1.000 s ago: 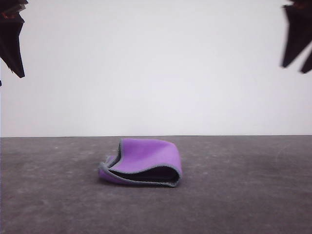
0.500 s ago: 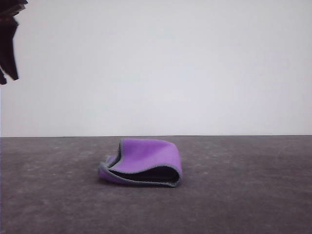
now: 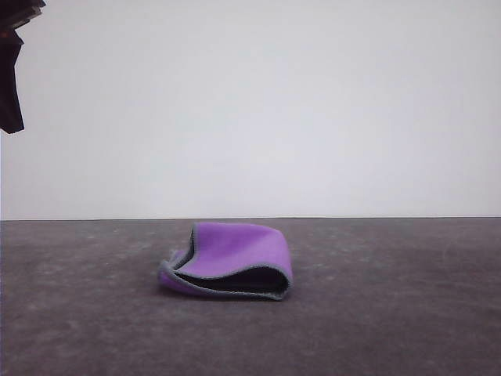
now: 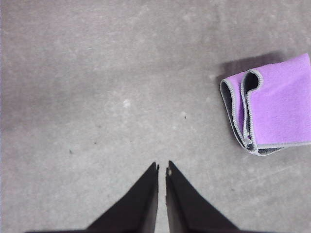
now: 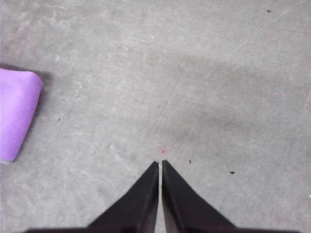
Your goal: Fold clothes
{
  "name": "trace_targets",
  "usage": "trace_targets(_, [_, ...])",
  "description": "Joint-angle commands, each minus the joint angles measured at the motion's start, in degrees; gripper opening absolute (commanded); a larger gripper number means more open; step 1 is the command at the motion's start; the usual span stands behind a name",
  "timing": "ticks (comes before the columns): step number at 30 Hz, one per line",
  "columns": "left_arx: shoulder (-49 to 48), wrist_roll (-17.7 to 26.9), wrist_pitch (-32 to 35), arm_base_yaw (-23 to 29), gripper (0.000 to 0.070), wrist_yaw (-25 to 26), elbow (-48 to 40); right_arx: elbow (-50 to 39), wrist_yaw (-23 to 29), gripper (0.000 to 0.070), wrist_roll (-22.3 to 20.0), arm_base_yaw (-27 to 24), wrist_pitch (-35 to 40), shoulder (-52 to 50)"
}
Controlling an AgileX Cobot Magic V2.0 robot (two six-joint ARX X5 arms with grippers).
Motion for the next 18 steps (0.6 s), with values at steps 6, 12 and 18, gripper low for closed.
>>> trace_targets(6, [0.4,6.4,0.9,0.3,0.0017,-0.2,0.2,0.9,0.0,0.0004,0.7,0.0,0.4,0.6])
trace_targets(12, [-7.7,0.9,17.0,1.4,0.0017,-0.2,-11.6,0.9,0.0,0.0005,0.7,0.0,0.5,0.6])
trace_targets(18, [-25.8,-3.0,38.0,1.2,0.0017,-0.3,-34.5,0.9,0.0,0.0005,0.7,0.0,0.5,0.6])
